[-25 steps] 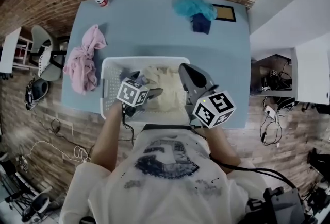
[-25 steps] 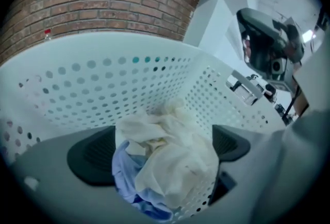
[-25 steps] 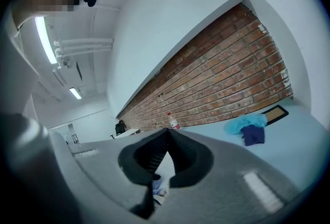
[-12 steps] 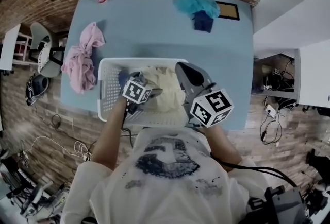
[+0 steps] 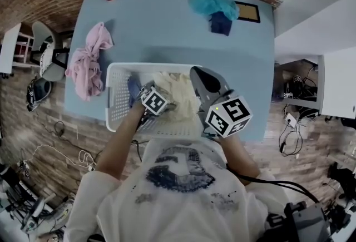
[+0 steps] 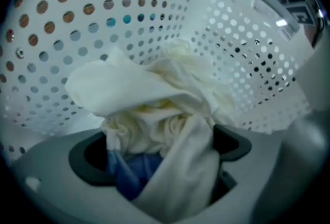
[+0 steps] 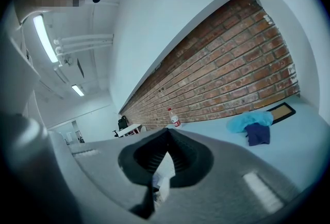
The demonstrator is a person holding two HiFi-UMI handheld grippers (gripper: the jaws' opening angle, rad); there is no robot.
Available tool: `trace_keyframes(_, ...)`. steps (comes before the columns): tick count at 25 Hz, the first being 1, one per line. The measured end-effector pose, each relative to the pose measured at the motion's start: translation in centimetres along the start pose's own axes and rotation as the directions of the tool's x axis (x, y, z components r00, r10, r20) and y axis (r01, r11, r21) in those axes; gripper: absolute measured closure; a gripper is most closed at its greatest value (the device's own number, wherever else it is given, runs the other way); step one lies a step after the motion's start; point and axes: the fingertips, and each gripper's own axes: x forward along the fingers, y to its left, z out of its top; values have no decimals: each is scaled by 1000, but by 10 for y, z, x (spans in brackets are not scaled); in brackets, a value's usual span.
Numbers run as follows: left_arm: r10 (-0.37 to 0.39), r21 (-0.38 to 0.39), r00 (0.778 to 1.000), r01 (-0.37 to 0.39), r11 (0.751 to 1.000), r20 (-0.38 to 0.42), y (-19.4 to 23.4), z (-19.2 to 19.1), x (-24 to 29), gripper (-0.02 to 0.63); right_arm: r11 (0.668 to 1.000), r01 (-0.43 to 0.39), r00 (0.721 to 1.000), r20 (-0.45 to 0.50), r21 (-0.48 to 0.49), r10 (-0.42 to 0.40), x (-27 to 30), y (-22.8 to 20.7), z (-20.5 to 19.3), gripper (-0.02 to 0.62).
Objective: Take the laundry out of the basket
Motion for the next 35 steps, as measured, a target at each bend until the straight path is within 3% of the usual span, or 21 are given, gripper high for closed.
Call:
trace_keyframes(11, -4, -5, 1000, 4, 1000, -19, -3, -5, 9, 57, 1000, 10, 1000, 10, 9, -10, -1, 0, 1, 598)
trace_keyframes(13, -50, -22, 998, 49, 999, -28, -12, -8, 15, 118, 1000, 10, 1000, 13, 10, -10, -1, 1, 1, 598)
trace_keyframes(17, -26, 11, 999, 27, 1000, -40, -7, -4, 3, 281, 1000, 9, 1000, 14, 14, -9, -2, 4, 0, 598)
trace_keyframes(23, -58, 79, 996, 64, 995, -72, -16, -6, -2, 402, 1000, 23, 1000, 16, 17, -24, -12, 6, -1, 598)
trace_keyframes(26, -130, 31, 982, 135, 990, -135, -30, -20, -6, 425, 999, 33, 999, 19, 23, -34, -17, 5, -1, 598)
trace_keyframes(31, -182, -7, 980, 182, 983, -78, -34, -6, -16, 437, 999, 37, 999, 26, 24, -37, -23, 9, -1, 598)
trace_keyframes(35, -179, -32, 984, 179, 983, -12, -33, 8, -35, 437, 999, 36, 999, 31, 27, -37, -27, 13, -2, 598)
